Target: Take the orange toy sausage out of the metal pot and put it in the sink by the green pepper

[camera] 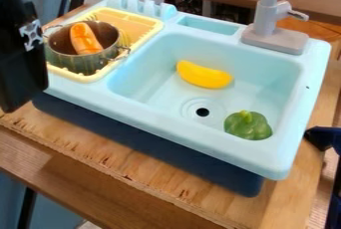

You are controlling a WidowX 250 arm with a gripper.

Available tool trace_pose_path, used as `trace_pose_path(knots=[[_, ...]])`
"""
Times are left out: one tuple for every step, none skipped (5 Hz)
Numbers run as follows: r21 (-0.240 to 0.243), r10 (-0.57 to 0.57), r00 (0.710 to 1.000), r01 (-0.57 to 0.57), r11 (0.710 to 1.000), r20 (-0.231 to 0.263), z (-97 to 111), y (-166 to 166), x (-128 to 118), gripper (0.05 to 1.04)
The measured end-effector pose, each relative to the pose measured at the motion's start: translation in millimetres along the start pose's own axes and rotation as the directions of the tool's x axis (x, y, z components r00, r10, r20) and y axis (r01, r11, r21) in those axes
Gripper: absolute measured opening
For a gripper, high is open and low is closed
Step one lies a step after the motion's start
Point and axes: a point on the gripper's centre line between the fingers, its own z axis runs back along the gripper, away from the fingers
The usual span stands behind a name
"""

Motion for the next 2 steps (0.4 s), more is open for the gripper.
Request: trace_pose_path(knots=[[-0.007,-0.005,1.000,0.005,1.000,-0.004,-1,0,-1,0.999],[-0.093,0.179,0.981,-0.172,0.981,0.074,3,38,-6,0.999]])
